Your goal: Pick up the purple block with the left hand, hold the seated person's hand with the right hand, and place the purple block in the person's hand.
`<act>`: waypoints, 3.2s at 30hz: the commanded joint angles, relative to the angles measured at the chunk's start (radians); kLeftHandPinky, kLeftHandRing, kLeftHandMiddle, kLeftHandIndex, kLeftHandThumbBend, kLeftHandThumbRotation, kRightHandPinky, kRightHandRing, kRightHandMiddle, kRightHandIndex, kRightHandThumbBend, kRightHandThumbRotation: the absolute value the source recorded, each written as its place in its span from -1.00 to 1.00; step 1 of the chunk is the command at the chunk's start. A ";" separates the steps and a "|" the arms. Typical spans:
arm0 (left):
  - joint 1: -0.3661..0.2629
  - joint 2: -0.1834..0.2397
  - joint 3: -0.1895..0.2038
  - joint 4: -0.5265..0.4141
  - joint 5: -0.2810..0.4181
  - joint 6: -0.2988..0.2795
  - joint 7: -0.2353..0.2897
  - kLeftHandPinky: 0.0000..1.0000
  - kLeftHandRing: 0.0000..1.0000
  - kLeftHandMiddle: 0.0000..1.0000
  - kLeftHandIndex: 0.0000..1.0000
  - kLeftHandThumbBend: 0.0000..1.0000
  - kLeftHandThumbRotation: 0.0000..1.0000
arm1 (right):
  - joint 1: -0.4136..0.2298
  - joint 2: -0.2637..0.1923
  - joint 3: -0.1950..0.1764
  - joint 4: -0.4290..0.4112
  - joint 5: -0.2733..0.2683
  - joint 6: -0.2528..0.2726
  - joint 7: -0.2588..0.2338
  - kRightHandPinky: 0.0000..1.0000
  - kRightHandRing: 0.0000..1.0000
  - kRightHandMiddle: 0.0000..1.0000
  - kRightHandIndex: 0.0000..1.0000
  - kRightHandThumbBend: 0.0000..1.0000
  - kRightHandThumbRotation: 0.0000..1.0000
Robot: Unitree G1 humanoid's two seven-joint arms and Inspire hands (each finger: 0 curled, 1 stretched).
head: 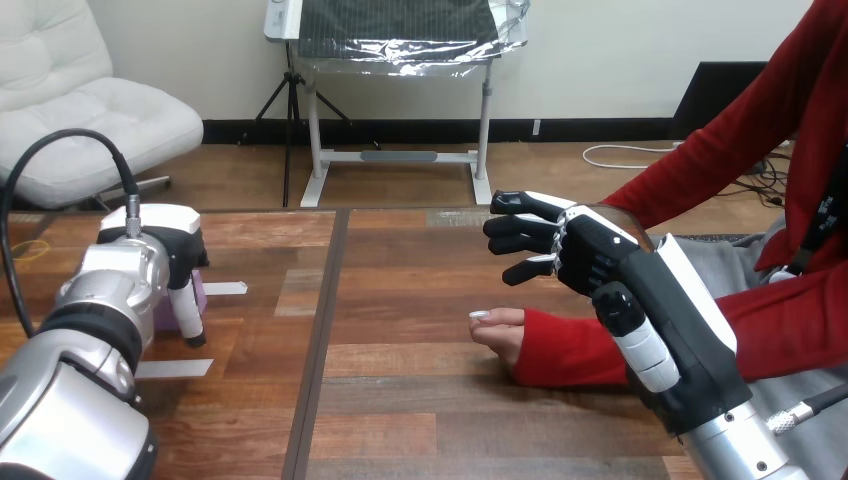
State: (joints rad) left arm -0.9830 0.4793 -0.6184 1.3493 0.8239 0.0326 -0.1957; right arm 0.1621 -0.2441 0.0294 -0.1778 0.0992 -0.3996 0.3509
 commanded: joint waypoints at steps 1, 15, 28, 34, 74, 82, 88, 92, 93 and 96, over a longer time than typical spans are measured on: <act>-0.045 -0.011 -0.017 0.004 0.014 0.003 0.015 0.58 0.72 0.73 0.67 0.33 -1.00 | -0.025 -0.012 -0.019 -0.047 0.006 -0.007 -0.001 0.28 0.50 0.53 0.60 1.00 1.00; -0.044 -0.016 0.012 0.002 -0.016 0.012 0.002 0.36 0.69 0.71 0.66 0.25 -1.00 | -0.023 -0.016 -0.020 -0.050 0.006 -0.005 0.001 0.28 0.50 0.53 0.60 1.00 1.00; -0.045 -0.018 0.054 0.004 -0.081 0.031 -0.030 -0.39 -0.19 0.04 0.69 0.19 -1.00 | -0.023 -0.017 -0.020 -0.055 0.002 0.000 0.000 0.27 0.50 0.54 0.60 1.00 1.00; -0.043 -0.015 0.073 0.002 -0.105 0.027 -0.038 -0.51 -0.34 -0.08 0.70 0.15 -1.00 | -0.025 -0.016 -0.019 -0.051 0.005 0.000 0.002 0.26 0.50 0.54 0.59 1.00 1.00; -0.045 0.018 0.147 -0.026 -0.207 -0.032 -0.101 -0.06 0.14 0.31 0.56 0.28 -1.00 | -0.032 -0.027 -0.021 -0.057 0.007 0.017 0.008 0.25 0.50 0.54 0.59 1.00 1.00; -0.046 0.037 0.171 -0.036 -0.228 -0.075 -0.100 0.23 0.36 0.53 0.57 0.29 -1.00 | -0.032 -0.031 -0.019 -0.057 0.012 0.021 0.005 0.26 0.50 0.54 0.59 1.00 1.00; -0.045 0.046 0.191 -0.042 -0.243 -0.082 -0.078 0.35 0.50 0.65 0.62 0.35 -1.00 | -0.032 -0.032 -0.019 -0.054 0.011 0.016 0.006 0.26 0.50 0.54 0.59 1.00 1.00; -0.043 0.053 0.212 -0.047 -0.262 -0.087 -0.067 0.37 0.54 0.68 0.64 0.40 -1.00 | -0.032 -0.032 -0.019 -0.051 0.010 0.012 0.006 0.26 0.50 0.54 0.59 1.00 1.00; -0.043 0.056 0.220 -0.050 -0.268 -0.086 -0.063 0.37 0.54 0.68 0.65 0.41 -1.00 | -0.031 -0.032 -0.019 -0.053 0.009 0.016 0.005 0.26 0.50 0.54 0.59 1.00 1.00; -0.044 0.061 0.236 -0.055 -0.279 -0.083 -0.056 0.36 0.54 0.68 0.66 0.44 -1.00 | -0.030 -0.034 -0.019 -0.056 0.006 0.021 0.004 0.26 0.51 0.54 0.59 1.00 1.00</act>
State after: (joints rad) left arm -0.9895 0.5021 -0.4149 1.3413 0.5661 -0.0461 -0.2858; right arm 0.1627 -0.2750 0.0276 -0.1914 0.1012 -0.3777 0.3617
